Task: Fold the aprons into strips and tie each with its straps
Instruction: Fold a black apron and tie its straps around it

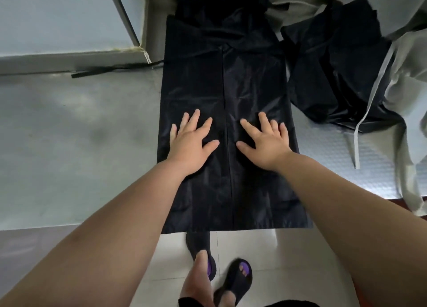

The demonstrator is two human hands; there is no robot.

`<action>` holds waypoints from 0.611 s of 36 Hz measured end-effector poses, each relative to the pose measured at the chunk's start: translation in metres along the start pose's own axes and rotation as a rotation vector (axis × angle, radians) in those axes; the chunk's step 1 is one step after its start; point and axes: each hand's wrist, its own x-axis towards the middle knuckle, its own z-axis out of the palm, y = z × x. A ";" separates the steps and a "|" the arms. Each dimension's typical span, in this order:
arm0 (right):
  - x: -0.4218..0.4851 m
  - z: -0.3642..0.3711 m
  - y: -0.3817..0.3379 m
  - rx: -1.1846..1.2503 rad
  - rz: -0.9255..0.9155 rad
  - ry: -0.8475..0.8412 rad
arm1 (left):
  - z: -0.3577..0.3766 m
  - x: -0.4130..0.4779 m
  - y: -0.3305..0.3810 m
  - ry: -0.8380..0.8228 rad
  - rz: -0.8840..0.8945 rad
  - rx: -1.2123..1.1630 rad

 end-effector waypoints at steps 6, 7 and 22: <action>0.008 -0.008 -0.001 0.080 0.004 0.135 | -0.003 0.019 -0.001 0.049 0.032 -0.016; 0.006 -0.008 -0.002 0.077 0.005 0.177 | -0.003 0.017 0.001 0.073 0.031 -0.014; -0.084 0.027 -0.002 -0.002 -0.158 0.122 | 0.013 -0.085 0.007 0.055 0.051 -0.016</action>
